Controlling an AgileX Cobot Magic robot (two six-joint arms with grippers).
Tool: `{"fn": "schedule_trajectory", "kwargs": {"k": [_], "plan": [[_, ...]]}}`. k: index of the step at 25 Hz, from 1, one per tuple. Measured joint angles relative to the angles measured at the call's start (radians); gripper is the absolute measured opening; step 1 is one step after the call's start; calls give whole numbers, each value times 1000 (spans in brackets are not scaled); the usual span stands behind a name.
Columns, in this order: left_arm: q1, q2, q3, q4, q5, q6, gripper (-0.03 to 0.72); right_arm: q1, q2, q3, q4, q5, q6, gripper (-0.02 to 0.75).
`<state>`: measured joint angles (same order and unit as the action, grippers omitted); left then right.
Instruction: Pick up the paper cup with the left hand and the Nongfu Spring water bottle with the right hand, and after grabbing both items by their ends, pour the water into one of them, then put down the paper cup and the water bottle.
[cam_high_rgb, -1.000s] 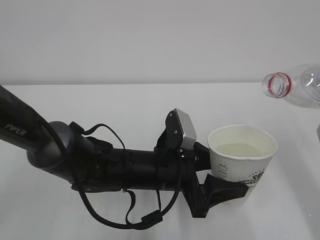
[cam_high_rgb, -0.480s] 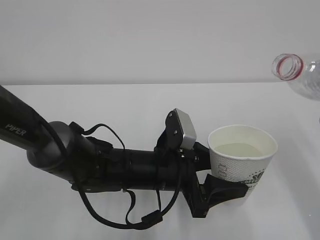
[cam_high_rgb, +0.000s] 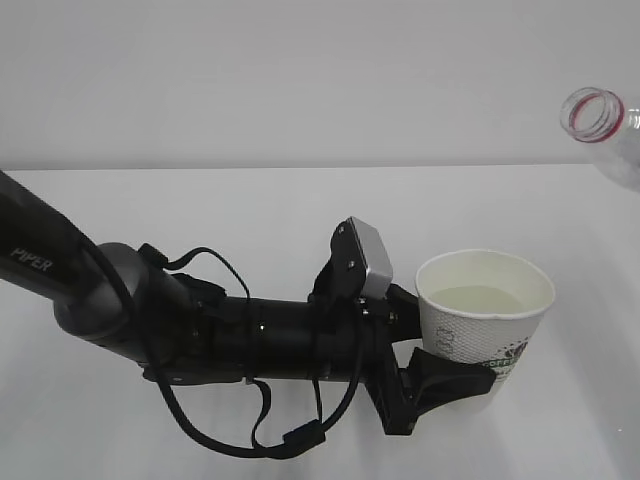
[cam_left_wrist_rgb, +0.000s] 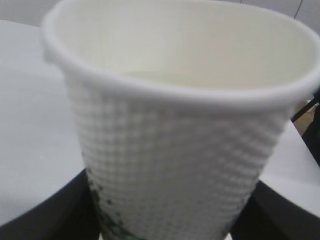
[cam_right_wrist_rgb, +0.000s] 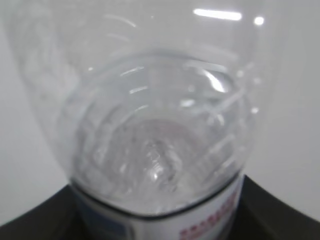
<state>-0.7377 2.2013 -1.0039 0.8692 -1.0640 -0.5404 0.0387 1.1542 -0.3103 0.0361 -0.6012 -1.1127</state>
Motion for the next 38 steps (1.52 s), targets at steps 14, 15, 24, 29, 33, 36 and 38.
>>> {"fn": "schedule_trajectory", "kwargs": {"k": [14, 15, 24, 29, 33, 36, 38], "plan": [[0, 0, 0, -3, 2, 0, 498, 0, 0, 0, 0, 0, 451, 440], [0, 0, 0, -3, 2, 0, 498, 0, 0, 0, 0, 0, 483, 440], [0, 0, 0, -3, 2, 0, 498, 0, 0, 0, 0, 0, 663, 440], [0, 0, 0, -3, 2, 0, 498, 0, 0, 0, 0, 0, 807, 440], [0, 0, 0, -3, 2, 0, 498, 0, 0, 0, 0, 0, 895, 440], [0, 0, 0, -8, 2, 0, 498, 0, 0, 0, 0, 0, 949, 440], [0, 0, 0, -21, 2, 0, 498, 0, 0, 0, 0, 0, 968, 440]]}}
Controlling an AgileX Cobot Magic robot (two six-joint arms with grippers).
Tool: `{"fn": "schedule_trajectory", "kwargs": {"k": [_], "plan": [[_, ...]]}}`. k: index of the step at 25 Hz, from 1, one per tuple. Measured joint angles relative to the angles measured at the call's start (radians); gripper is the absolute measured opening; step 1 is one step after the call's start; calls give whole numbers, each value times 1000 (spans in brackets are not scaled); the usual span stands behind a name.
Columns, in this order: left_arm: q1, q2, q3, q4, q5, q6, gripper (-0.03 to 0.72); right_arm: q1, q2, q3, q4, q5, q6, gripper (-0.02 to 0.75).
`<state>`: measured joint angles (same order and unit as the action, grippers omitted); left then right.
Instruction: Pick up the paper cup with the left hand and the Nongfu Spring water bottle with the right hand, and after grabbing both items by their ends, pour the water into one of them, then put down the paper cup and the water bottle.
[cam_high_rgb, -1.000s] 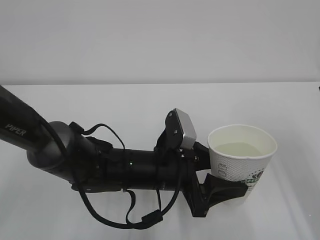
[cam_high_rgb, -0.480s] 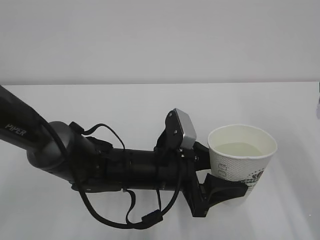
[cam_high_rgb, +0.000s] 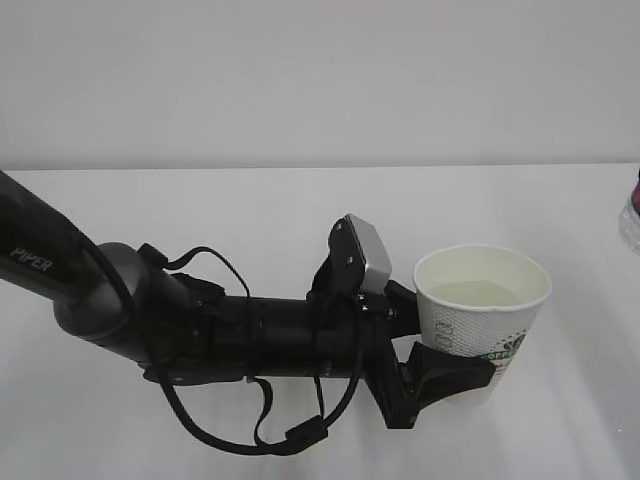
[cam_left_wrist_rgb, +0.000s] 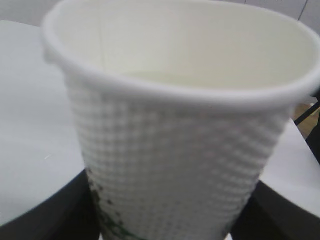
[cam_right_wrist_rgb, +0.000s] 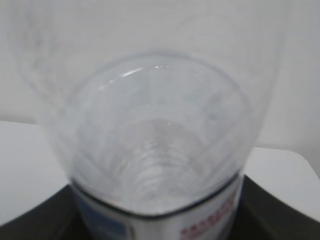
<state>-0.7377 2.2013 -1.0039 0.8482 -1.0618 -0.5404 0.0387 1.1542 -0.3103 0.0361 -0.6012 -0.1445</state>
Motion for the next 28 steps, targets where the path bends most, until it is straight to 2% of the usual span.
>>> {"fn": "schedule_trajectory", "kwargs": {"k": [11, 28], "plan": [[0, 0, 0, -13, 2, 0, 498, 0, 80, 0, 0, -4, 53, 440], [0, 0, 0, -30, 2, 0, 498, 0, 262, 0, -43, -122, 88, 440]]}}
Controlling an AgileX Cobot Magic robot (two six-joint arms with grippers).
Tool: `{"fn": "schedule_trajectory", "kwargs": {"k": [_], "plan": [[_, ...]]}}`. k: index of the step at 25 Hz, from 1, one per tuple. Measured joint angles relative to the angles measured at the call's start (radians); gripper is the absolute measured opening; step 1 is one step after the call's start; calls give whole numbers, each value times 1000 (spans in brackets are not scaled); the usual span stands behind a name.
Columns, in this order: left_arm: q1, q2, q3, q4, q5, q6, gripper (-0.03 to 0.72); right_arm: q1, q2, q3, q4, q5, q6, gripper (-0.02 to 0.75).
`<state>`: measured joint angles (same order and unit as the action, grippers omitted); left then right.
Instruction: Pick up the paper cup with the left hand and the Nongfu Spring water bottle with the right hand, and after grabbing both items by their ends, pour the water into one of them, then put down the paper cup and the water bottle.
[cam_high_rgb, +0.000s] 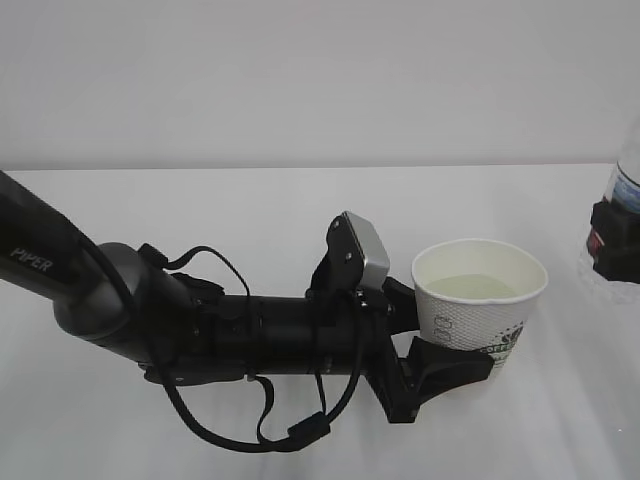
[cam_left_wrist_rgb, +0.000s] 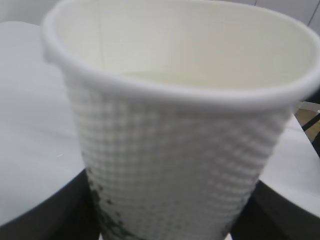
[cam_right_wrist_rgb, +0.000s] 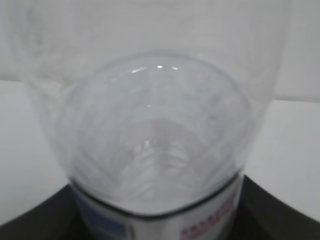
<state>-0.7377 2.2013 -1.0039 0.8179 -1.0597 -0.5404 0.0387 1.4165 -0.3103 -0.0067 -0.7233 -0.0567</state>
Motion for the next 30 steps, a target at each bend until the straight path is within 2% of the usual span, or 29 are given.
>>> {"fn": "schedule_trajectory", "kwargs": {"k": [6, 19, 30], "plan": [[0, 0, 0, -1, 0, 0, 498, 0, 60, -2, -36, -13, 25, 440], [0, 0, 0, -27, 0, 0, 498, 0, 185, -4, -65, -211, 89, 440], [0, 0, 0, -27, 0, 0, 498, 0, 263, -5, -65, -250, 93, 440]]}}
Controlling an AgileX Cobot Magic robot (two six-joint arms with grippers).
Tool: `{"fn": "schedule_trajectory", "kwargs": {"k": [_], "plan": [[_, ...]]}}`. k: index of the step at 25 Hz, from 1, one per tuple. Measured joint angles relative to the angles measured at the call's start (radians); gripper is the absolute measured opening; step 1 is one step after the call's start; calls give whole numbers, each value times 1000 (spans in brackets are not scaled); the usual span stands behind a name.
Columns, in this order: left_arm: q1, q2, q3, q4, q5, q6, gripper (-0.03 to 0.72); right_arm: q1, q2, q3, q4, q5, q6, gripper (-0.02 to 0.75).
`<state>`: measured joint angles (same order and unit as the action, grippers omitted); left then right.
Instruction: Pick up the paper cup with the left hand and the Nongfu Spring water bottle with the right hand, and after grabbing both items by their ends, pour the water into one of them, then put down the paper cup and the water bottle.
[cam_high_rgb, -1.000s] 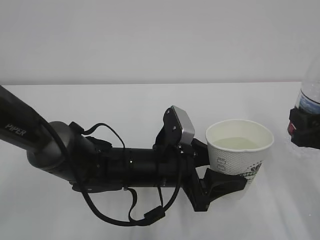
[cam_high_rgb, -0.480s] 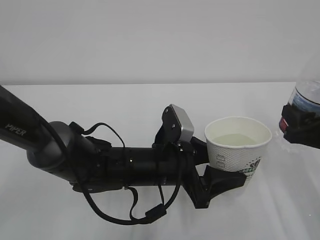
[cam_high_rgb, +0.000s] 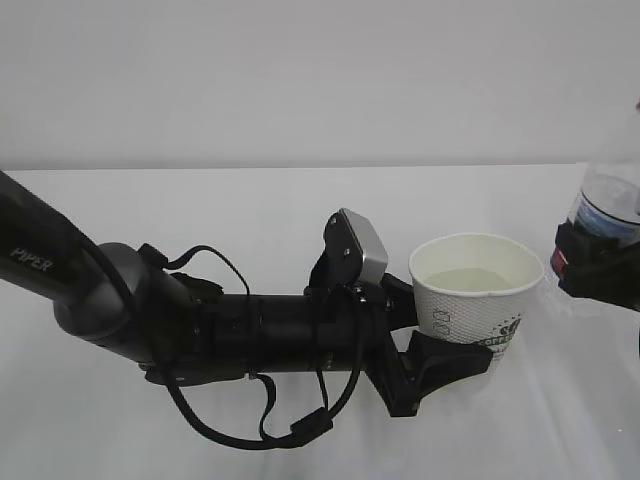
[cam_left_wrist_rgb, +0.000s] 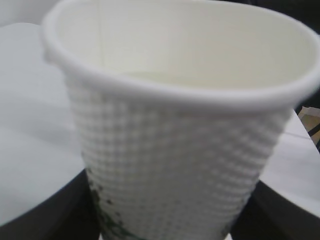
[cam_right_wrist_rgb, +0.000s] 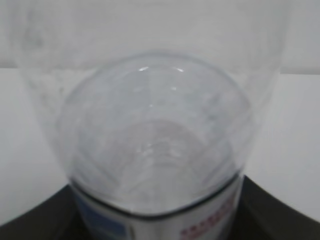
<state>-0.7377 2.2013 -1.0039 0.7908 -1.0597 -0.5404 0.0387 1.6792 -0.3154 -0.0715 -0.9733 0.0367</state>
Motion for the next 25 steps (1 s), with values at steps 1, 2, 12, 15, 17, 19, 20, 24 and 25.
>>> {"fn": "schedule_trajectory", "kwargs": {"k": [1, 2, 12, 15, 17, 19, 20, 24, 25], "plan": [[0, 0, 0, 0, 0, 0, 498, 0, 0, -2, 0, -9, 0, 440], [0, 0, 0, 0, 0, 0, 498, 0, 0, -5, 0, -9, 0, 440], [0, 0, 0, 0, 0, 0, 498, 0, 68, -54, 4, -19, 0, 440], [0, 0, 0, 0, 0, 0, 498, 0, 80, -76, 6, -19, 0, 440], [0, 0, 0, 0, 0, 0, 498, 0, 93, -90, 6, -19, 0, 440], [0, 0, 0, 0, 0, 0, 498, 0, 105, -103, 7, -19, 0, 440], [0, 0, 0, 0, 0, 0, 498, 0, 115, -110, 7, -19, 0, 440], [0, 0, 0, -2, 1, 0, 498, 0, 139, -130, 7, -15, 0, 453], [0, 0, 0, -2, 1, 0, 498, 0, 141, -132, 7, -15, 0, 453]]}}
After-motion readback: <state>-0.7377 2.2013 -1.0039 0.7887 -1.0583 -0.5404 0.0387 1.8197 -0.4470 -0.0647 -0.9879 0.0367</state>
